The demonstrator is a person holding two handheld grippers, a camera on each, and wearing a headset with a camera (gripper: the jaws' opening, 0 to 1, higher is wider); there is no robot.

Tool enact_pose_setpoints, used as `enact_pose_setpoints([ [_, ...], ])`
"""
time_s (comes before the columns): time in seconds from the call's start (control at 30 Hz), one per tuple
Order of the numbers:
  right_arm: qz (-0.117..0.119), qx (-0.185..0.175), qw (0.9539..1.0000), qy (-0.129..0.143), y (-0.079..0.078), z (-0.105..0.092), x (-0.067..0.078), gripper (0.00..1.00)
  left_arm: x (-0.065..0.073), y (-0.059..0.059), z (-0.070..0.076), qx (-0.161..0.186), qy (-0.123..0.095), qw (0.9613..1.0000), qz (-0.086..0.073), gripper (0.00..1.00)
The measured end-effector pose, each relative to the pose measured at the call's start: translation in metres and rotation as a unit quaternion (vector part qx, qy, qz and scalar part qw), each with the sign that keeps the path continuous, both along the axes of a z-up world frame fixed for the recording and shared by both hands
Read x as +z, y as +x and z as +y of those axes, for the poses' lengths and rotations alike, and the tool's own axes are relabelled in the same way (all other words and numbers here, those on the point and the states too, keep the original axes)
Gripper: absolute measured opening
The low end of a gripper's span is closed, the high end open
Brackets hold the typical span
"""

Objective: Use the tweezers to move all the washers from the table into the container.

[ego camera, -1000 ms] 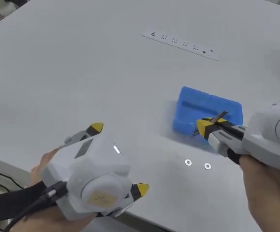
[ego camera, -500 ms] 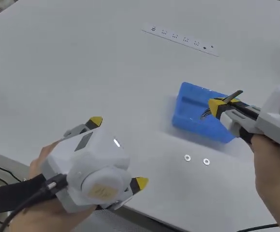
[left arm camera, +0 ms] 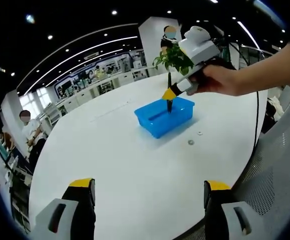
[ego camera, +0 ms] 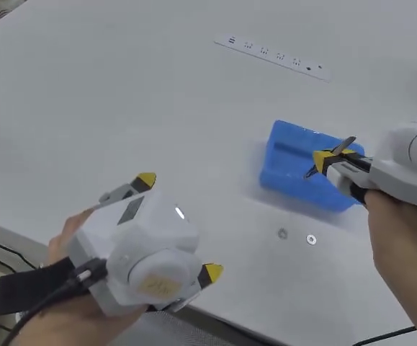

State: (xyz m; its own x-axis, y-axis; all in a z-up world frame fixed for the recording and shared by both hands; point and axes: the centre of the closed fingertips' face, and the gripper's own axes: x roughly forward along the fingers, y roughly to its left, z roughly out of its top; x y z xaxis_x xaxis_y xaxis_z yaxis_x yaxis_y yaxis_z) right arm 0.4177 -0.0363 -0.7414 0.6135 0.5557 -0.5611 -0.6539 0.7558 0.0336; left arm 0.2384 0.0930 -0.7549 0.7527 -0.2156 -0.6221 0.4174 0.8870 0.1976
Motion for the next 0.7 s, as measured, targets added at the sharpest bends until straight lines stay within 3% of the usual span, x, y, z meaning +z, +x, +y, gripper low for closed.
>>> enact_pose_setpoints([
  [0.27, 0.012, -0.001, 0.9999, -0.007, 0.006, 0.002, -0.019, 0.03, -0.001, 0.000, 0.000, 0.000, 0.003, 1.0000, 0.006, 0.92],
  [0.47, 0.028, -0.015, 0.9995, -0.002, 0.006, 0.002, -0.031, 0.04, 0.002, 0.000, 0.002, 0.006, 0.001, 1.0000, 0.000, 0.91],
  [0.7, 0.023, -0.016, 0.9996, 0.000, 0.006, 0.001, -0.029, 0.04, 0.002, 0.001, -0.001, 0.005, 0.003, 1.0000, 0.000, 0.91],
])
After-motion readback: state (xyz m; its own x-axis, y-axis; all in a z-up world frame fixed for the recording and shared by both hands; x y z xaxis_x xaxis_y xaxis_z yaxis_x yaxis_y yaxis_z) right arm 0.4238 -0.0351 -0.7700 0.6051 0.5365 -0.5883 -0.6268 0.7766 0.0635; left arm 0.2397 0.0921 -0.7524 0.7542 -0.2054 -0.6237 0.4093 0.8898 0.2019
